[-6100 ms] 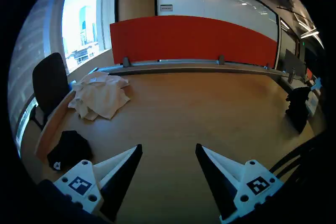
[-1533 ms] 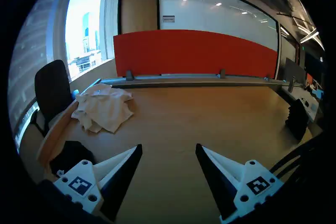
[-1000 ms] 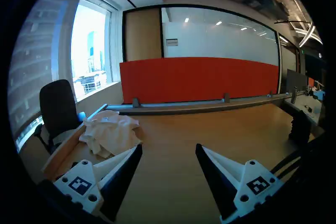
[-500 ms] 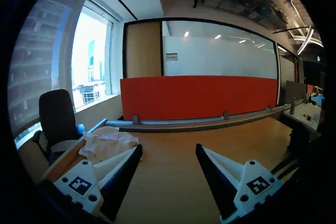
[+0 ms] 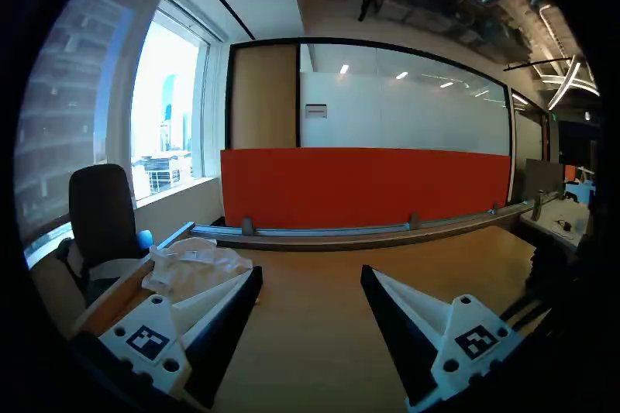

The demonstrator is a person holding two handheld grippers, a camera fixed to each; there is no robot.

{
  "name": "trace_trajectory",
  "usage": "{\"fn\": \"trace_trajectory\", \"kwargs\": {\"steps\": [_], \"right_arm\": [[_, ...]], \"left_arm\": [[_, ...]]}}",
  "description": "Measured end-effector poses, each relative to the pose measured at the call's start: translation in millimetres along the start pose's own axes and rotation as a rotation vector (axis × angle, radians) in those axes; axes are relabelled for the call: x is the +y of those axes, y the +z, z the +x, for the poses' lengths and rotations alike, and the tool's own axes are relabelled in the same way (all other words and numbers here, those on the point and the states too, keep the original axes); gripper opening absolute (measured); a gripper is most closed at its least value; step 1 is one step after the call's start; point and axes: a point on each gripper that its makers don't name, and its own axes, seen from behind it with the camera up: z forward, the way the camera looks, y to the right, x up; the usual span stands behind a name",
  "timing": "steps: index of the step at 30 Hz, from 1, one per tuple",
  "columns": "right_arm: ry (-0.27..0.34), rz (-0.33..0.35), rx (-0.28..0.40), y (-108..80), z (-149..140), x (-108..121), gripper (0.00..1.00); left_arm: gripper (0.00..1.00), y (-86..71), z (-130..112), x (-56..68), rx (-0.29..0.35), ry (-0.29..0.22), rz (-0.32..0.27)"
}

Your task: Fold towel

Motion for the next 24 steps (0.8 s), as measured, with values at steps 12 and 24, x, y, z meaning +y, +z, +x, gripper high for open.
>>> {"fn": "trace_trajectory", "kwargs": {"steps": [12,24], "right_arm": [[-0.010,0.044,0.010,6.2,8,-63,1.00],[0.025,0.066,0.009,6.2,14,-95,1.00]], "left_arm": [[0.94,1.7,8,-3.3,0.017,-0.013,-0.006],[0.94,4.5,5,0.4,0.020,-0.026,-0.013]]}}
